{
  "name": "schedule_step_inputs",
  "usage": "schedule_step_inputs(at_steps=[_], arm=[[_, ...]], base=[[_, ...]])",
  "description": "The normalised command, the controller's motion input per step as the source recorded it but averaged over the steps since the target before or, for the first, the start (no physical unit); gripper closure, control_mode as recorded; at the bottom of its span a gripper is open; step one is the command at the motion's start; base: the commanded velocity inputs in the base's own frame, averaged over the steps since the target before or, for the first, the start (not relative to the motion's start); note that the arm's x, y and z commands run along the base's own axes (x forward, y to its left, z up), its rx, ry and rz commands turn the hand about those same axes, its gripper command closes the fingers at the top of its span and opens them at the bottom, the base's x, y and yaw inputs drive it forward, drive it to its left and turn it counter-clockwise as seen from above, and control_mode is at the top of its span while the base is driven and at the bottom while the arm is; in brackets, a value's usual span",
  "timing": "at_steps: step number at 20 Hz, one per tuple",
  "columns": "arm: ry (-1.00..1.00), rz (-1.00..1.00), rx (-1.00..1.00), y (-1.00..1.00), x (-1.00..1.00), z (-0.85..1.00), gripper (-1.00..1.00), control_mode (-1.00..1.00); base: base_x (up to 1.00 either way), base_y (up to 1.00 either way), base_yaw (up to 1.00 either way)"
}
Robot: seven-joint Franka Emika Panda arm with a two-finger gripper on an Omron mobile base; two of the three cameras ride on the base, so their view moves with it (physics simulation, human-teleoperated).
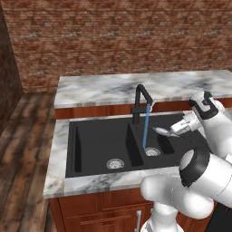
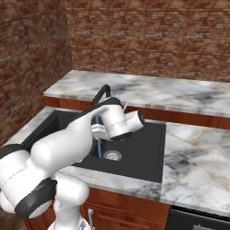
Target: Take the fish out of the fridge, briefly rinse it in the sink, and place it on the tray next to the sink.
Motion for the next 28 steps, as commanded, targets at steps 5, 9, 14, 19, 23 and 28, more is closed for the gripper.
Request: schedule_step_inputs(at_steps=[5, 9, 14, 19, 23, 28], arm=[[-0.07, -0.65, -0.12, 0.00, -1.00, 0.13, 1.00, -1.00], [0.00, -0.67, -0.13, 0.00, -1.00, 0.08, 1.00, -1.00], [0.02, -0.64, -0.11, -0.02, -0.93, 0.22, 1.00, -1.00], [0.13, -0.49, -0.02, -0.17, -0.43, 0.44, 1.00, 1.00], [0.00, 0.00, 0.00, 0.00, 0.00, 0.00, 1.00, 1.00], [0.00, 0.00, 0.00, 0.00, 0.00, 0.00, 1.00, 1.00]], base=[[0.00, 0.00, 0.00], [0.00, 0.00, 0.00], [0.00, 0.00, 0.00], [-0.09, -0.13, -0.12], [-0.31, -0.90, -0.54], [-0.04, -1.00, -0.51]])
